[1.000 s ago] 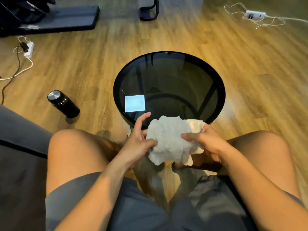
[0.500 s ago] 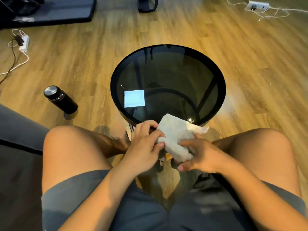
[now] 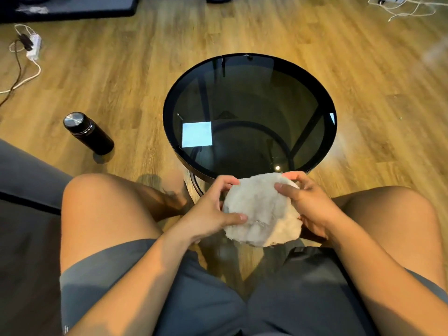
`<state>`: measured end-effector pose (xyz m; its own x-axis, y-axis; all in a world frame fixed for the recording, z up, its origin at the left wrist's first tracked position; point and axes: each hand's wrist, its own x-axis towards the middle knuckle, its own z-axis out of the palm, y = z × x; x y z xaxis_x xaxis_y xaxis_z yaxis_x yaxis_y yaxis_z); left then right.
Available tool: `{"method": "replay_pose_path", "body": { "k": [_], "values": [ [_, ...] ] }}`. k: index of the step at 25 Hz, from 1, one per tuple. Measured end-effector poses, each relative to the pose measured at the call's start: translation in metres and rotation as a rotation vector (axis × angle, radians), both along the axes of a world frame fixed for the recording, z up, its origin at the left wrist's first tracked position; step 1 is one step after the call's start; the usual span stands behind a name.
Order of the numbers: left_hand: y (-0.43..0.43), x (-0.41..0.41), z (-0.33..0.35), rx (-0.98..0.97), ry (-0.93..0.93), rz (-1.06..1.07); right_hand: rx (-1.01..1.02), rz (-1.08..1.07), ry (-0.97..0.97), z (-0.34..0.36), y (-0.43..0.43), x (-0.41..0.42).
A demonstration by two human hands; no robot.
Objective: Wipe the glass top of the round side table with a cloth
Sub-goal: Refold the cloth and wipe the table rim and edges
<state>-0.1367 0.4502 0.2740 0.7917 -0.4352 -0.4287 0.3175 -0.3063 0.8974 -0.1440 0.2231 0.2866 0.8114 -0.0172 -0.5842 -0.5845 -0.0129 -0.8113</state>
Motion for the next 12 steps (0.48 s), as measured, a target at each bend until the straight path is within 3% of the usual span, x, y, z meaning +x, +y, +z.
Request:
{"method": "replay_pose_path", "body": {
  "k": [2, 4, 5, 7, 8, 10, 12],
  "values": [
    [0.0, 0.001, -0.007, 0.09, 0.001, -0.118, 0.082, -0.015, 0.077, 0.0, -0.01, 0.003],
    [-0.001, 0.0, -0.011, 0.194, 0.026, -0.247, 0.163, 0.152, 0.121, 0.0, -0.016, 0.0],
    [-0.003, -0.001, -0.012, 0.276, 0.009, -0.286, 0.029, 0.372, 0.132, -0.002, -0.016, -0.004],
    [-0.008, -0.004, -0.011, 0.436, -0.093, -0.277, -0.421, 0.835, 0.169, -0.016, -0.014, -0.012],
    [-0.012, -0.005, -0.01, 0.458, -0.118, -0.231, -0.575, 0.874, 0.178, -0.025, -0.013, -0.012],
    [-0.023, 0.0, -0.011, 0.409, -0.042, -0.027, -0.594, 0.578, 0.14, -0.027, -0.012, -0.004],
    [-0.037, 0.013, -0.02, 0.246, 0.211, 0.315, -0.317, 0.099, 0.177, -0.027, -0.011, 0.011]
  ]
}}
